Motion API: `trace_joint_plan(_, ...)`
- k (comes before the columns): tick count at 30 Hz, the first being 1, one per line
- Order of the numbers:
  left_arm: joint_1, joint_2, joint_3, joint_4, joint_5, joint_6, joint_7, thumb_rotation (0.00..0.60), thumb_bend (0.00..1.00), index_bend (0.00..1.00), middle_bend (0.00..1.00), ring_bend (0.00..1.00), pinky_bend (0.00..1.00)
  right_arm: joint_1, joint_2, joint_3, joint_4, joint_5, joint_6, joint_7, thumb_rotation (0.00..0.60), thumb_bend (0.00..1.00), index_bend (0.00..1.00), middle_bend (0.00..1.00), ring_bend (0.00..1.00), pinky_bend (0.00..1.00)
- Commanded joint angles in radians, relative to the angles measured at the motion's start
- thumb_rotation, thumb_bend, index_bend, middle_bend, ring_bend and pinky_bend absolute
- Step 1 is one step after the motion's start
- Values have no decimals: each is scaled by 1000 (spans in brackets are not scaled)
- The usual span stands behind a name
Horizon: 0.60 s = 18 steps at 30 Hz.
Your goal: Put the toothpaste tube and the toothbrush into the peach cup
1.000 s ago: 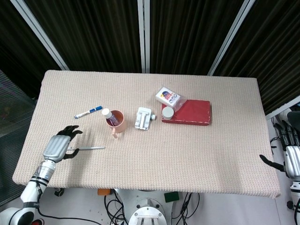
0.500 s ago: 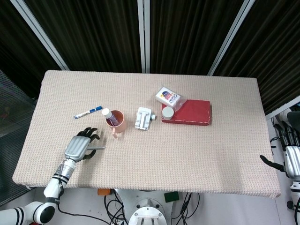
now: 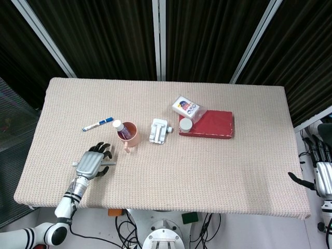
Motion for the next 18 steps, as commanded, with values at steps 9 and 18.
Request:
trace_joint_plan(9,-3,-29,1,29,-8,-5,14,600,304,448,154,66,209,1,-2,-3,2,-1,-5,-1,600,242,0,0,0,0)
trace_joint_plan(18,-3,-36,-5,36,-20,-7,16,600,305,474,157,66,209,0,-2,-4,7,2,-9,5,600,242,0,0,0,0)
